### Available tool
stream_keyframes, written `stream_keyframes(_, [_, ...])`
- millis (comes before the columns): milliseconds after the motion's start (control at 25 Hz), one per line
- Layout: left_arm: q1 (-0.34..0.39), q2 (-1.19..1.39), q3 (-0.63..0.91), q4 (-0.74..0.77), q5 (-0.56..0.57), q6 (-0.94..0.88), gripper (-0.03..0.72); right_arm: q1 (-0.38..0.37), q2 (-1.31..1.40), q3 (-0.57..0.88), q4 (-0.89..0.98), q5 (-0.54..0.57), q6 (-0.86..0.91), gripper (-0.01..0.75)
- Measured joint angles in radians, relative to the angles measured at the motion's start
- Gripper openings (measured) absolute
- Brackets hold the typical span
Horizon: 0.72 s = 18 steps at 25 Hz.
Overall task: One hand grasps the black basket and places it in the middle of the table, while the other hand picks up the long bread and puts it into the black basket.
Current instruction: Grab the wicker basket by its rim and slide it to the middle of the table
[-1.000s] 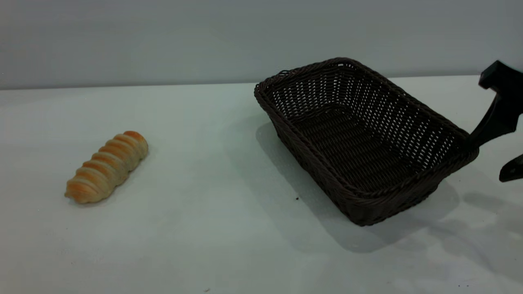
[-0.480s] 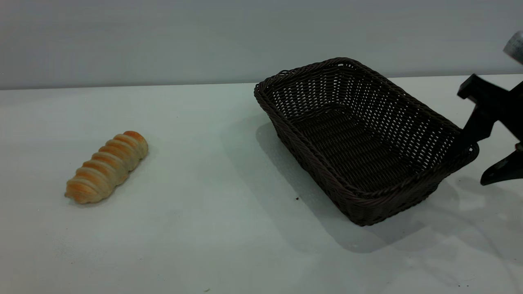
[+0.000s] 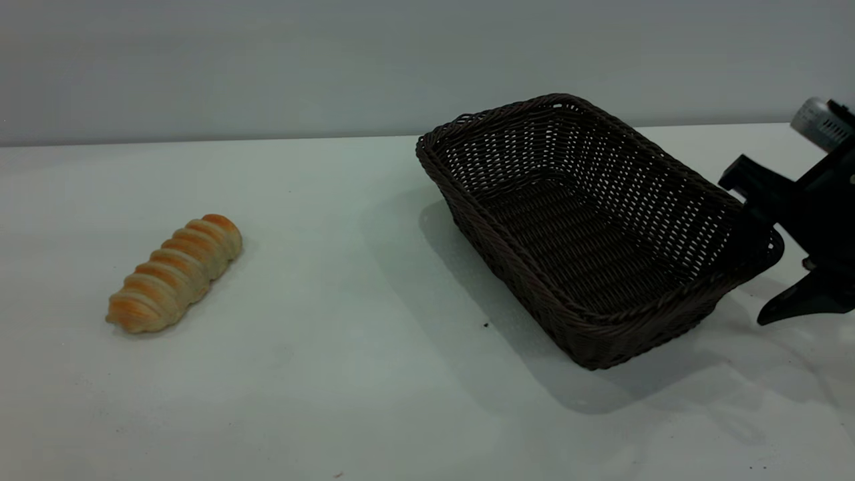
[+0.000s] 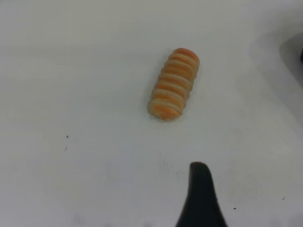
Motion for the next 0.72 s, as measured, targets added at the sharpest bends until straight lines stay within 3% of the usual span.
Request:
stream_keyframes(200, [0.0,0.0,0.0,0.0,0.0,0.0,0.584,0.0,0.048,-0.029,0.039,-0.006,0.0,0.429])
stream_keyframes(440, [0.0,0.0,0.0,0.0,0.002,0.0,0.584,0.001,0.055,-0.048,0.067,-0.011,0.008,0.168])
stream_keyframes(720, [0.0,0.0,0.0,0.0,0.003,0.0,0.584,0.0,0.032,-0.05,-0.004,0.038,-0.137,0.16])
